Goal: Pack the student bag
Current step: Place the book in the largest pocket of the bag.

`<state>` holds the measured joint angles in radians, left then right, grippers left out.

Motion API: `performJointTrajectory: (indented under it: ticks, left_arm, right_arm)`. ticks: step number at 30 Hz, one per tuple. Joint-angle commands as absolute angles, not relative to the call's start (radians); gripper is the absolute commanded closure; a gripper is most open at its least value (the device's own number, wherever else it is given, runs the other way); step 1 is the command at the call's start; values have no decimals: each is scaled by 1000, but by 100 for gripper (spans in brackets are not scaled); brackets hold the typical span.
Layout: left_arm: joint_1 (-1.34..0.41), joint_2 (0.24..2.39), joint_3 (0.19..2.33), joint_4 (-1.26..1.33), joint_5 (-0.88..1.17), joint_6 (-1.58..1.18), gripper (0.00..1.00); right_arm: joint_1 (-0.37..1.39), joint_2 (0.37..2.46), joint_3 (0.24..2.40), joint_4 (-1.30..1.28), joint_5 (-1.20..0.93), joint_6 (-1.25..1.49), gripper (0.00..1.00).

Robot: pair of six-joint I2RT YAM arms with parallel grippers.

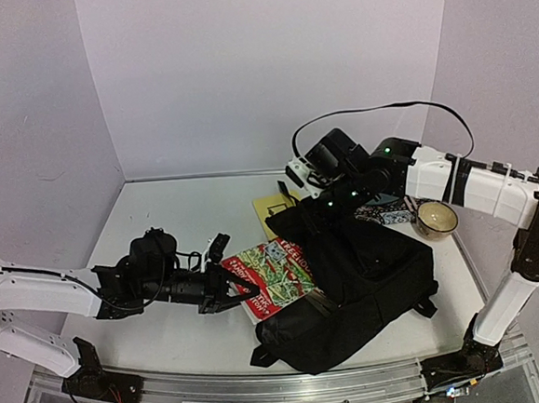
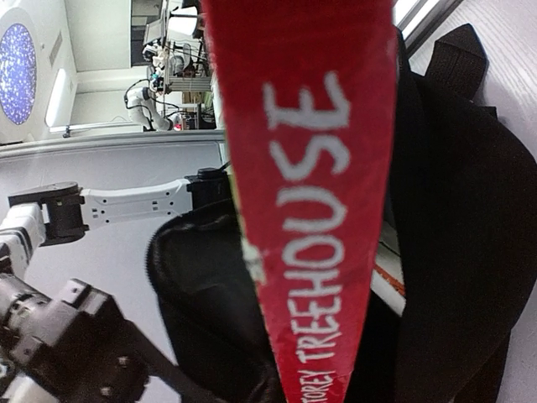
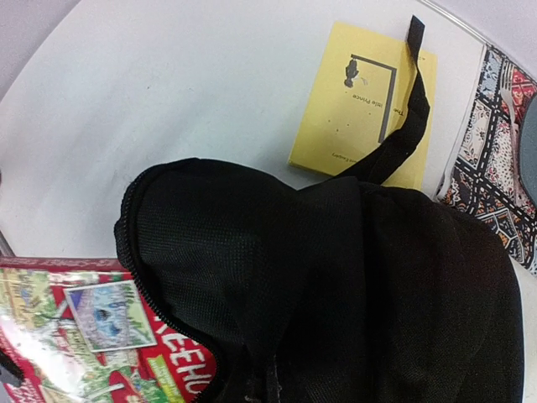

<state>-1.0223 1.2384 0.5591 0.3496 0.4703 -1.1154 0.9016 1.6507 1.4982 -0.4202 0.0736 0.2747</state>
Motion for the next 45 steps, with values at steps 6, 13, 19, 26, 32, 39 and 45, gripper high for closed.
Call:
performJointTrajectory:
  ticks: [6,13,19,26,32,39,45]
  left_arm:
    - [-1029,1433,721,436,507,-1086,100]
    - [-1029,1475,823,451,522,-1047,100]
    - [-1030,1623,907,457,546,-1058,100]
    - [-1061,1821,1079,463,509,-1095,100]
    - [-1087,1912,1165,465,410,-1166,100]
    - [-1121,1903,1113,465,313,-1206,76]
    - [-1121,1823,995,461,268,-1212,58]
  right_arm:
    - [896,1577,1482,-311,22,296,100]
    - [897,1565,1468,-285,-19,318,100]
    - [897,1570,1471,-267,-47,331,100]
    - [897,1578,1468,-247,-76,351,100]
    - [897,1585,1467,-234,-81,359,100]
    - [897,1584,1467,-232,-51,350,100]
    - [897,1595,1492,-232,-55,345,100]
